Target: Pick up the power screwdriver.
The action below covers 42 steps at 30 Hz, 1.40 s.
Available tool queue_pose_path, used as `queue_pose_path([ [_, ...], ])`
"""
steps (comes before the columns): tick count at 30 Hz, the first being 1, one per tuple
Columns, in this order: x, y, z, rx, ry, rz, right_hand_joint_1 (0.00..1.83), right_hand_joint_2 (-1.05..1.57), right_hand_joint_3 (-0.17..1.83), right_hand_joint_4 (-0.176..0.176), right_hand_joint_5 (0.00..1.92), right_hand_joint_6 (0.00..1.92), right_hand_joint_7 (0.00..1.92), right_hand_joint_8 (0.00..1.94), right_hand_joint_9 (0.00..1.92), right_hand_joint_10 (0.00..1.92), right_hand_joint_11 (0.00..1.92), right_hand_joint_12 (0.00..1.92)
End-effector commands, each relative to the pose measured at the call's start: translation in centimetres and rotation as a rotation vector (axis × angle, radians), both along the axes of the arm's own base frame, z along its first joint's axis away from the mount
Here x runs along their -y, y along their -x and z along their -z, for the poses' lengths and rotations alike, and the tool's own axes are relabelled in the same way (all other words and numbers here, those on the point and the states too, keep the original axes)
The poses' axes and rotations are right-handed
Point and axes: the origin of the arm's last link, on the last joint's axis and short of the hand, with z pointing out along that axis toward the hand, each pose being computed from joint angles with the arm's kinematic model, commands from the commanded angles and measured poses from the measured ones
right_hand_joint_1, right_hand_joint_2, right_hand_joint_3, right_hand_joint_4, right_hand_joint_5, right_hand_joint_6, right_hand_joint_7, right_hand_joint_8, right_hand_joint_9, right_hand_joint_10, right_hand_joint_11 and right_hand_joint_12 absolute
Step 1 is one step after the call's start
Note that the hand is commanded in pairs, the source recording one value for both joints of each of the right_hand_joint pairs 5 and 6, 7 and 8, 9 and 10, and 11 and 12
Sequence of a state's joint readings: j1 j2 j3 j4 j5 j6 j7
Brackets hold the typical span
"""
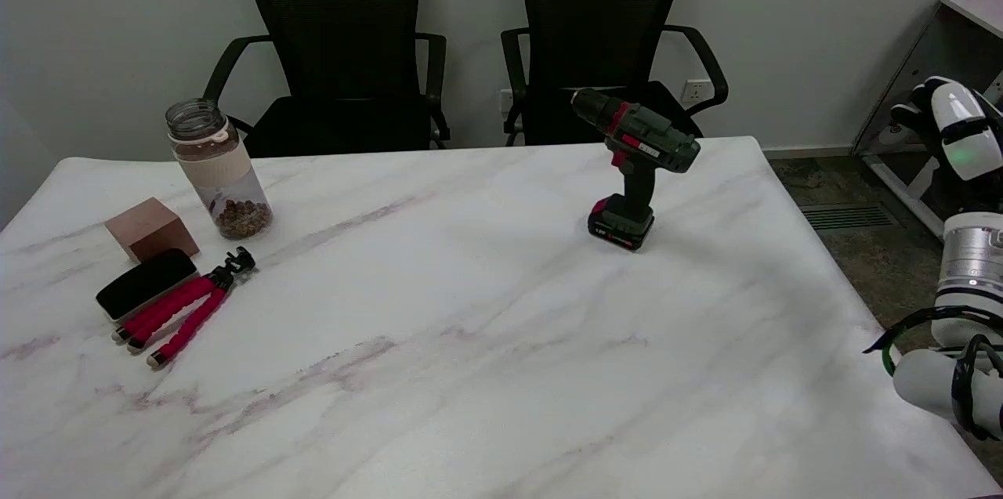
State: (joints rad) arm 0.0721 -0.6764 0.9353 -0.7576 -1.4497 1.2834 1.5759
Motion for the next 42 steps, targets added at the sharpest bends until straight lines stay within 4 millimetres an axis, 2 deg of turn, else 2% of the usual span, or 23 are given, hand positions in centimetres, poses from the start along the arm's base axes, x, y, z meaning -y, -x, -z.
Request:
queue_pose_path([
  [1,2.6,-2.1,1.4,-0.007,-0.111,-0.068,0.82,0.54,0.85,-0.117,0.8,0.8,0.8,0.8,0.62,0.62,0.81,0.81],
  [5,3.3,-2.3,2.5,-0.033,-0.12,-0.044,0.81,0.59,0.85,-0.141,0.81,0.81,0.81,0.81,0.64,0.64,0.85,0.85],
  [10,4.9,-2.1,2.2,-0.073,-0.089,0.093,0.83,0.49,0.89,-0.121,0.78,0.78,0.78,0.78,0.63,0.63,0.82,0.82],
  [13,5.1,-1.1,1.9,-0.078,-0.103,0.171,0.86,0.24,0.87,-0.094,0.6,0.6,0.6,0.6,0.57,0.57,0.79,0.79],
  [15,5.4,-0.7,2.9,-0.059,-0.133,0.174,0.86,0.2,0.84,-0.081,0.4,0.4,0.4,0.4,0.52,0.52,0.75,0.75],
  [22,7.4,0.4,8.1,-0.036,-0.246,0.187,0.84,0.16,0.82,-0.055,0.28,0.28,0.28,0.28,0.43,0.43,0.65,0.65],
  [29,8.2,3.4,13.3,0.062,-0.308,0.178,0.84,0.14,0.78,-0.037,0.2,0.2,0.2,0.2,0.37,0.37,0.58,0.58],
  [34,7.8,4.9,15.8,0.074,-0.299,0.171,0.84,0.12,0.79,-0.034,0.18,0.18,0.18,0.18,0.35,0.35,0.56,0.56],
  [38,7.0,4.4,17.3,0.011,-0.335,0.126,0.85,0.08,0.79,-0.033,0.17,0.17,0.17,0.17,0.34,0.34,0.55,0.55],
  [40,6.3,4.3,17.8,-0.018,-0.355,0.119,0.85,0.05,0.7,-0.034,0.15,0.15,0.15,0.15,0.31,0.31,0.52,0.52],
  [42,5.7,3.9,18.0,-0.047,-0.374,0.107,0.84,-0.05,0.45,-0.044,0.12,0.12,0.12,0.12,0.27,0.27,0.45,0.45],
])
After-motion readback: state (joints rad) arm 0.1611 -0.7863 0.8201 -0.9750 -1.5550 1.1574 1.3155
